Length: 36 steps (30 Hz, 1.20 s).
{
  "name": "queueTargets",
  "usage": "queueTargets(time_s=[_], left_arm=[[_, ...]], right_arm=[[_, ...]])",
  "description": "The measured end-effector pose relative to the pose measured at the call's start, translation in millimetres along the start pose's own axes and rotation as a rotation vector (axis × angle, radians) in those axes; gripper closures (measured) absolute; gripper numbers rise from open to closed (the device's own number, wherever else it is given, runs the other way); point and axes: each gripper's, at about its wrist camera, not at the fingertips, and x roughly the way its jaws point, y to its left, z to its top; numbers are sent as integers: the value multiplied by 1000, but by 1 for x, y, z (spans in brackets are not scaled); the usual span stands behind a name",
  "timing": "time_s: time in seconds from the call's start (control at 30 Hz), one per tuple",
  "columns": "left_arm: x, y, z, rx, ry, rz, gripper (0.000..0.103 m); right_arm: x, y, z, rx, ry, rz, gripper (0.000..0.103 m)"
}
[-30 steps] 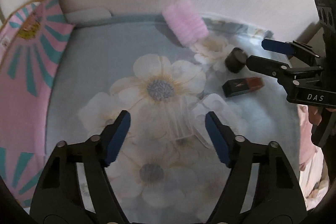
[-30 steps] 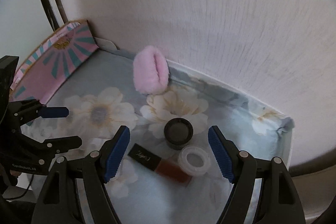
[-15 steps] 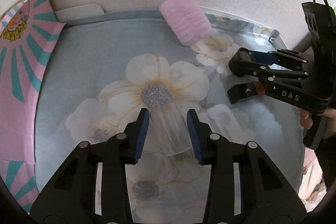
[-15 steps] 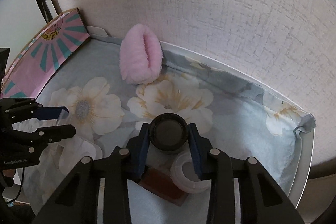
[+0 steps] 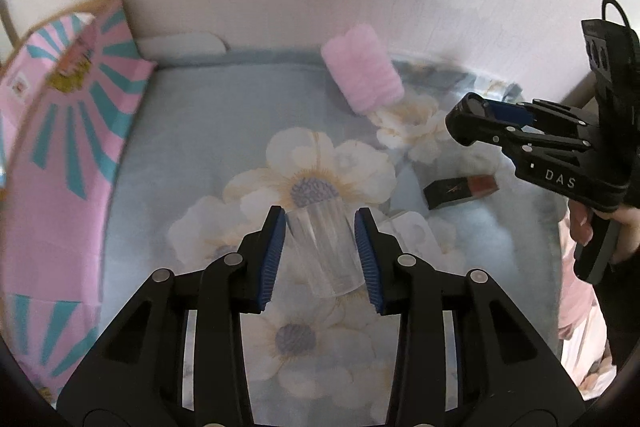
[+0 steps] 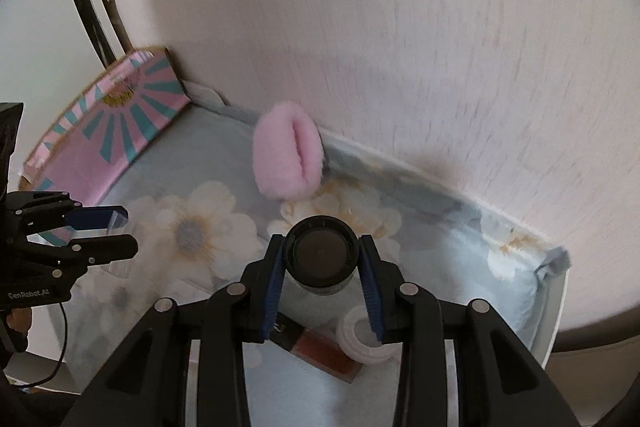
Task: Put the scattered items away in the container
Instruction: 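Carry the clear cup and black jar into the box and release both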
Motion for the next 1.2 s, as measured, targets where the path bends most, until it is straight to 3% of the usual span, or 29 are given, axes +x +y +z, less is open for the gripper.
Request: queueTargets(time_s=[0.4, 0.63, 0.9, 1.2], left_arm=[[-108, 39, 33, 6, -110, 25, 73], [-156, 85, 38, -31, -160, 66, 73], [-175, 150, 33, -78, -154, 117, 73], [-158, 212, 8, -154, -91, 128, 73]], right_arm=[[-79, 62, 90, -126, -95, 47, 70], [-86, 124, 133, -198, -133, 120, 70], [-49, 214, 165, -278, -107, 238, 70], [14, 285, 176, -323, -19, 315, 70]])
